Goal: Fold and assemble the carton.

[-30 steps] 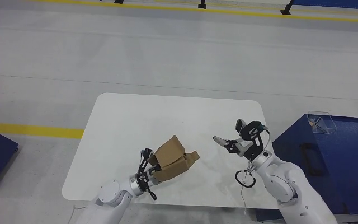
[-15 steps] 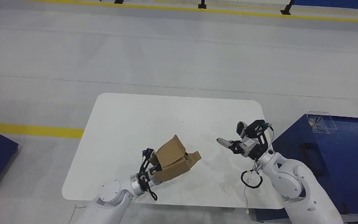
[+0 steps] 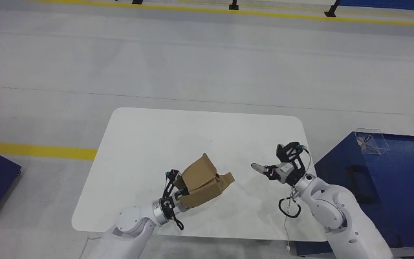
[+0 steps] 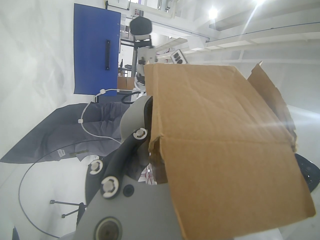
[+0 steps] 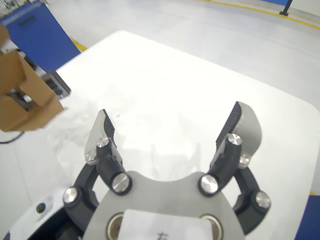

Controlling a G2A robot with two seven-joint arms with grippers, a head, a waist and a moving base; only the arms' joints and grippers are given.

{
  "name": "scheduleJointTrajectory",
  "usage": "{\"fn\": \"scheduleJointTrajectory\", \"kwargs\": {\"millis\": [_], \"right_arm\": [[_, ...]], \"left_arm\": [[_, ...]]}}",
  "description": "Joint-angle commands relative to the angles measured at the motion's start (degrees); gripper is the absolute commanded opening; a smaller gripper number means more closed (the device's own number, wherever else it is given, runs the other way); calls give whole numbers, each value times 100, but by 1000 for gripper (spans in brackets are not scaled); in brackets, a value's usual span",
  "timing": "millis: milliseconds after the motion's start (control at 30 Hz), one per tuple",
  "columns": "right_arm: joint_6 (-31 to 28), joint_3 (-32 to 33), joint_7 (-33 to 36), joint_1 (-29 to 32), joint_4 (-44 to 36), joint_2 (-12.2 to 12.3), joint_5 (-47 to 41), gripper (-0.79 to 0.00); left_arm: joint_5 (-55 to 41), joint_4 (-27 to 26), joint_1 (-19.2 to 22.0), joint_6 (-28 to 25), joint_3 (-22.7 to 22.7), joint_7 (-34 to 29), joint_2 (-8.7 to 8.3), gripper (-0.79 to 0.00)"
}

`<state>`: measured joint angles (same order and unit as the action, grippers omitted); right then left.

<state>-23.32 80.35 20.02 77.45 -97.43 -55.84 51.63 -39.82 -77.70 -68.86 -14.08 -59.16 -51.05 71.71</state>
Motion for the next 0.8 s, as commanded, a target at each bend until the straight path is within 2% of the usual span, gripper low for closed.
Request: {"fn": "scheduleJointTrajectory", "kwargs": {"millis": [0, 200, 333, 567, 767], "right_arm": [[-283, -202, 181, -204, 331, -20, -94, 0], [-809, -843, 276, -545, 703, -124, -362, 0], [-1360, -1082, 523, -771, 945, -176, -1204, 0], [-1888, -1018, 975, -1197, 1366, -171, -2263, 0], [-1915, -934, 963, -1280, 1369, -153, -2255, 0]], "left_arm": [[-20, 20, 72, 45, 60, 53, 27, -785], [-14, 157, 274, 149, 302, 155, 118, -785], [-30, 292, 397, 213, 414, 176, 169, -785], [-9, 460, 539, 228, 459, 193, 219, -785], [47, 493, 553, 241, 474, 186, 241, -785]]}}
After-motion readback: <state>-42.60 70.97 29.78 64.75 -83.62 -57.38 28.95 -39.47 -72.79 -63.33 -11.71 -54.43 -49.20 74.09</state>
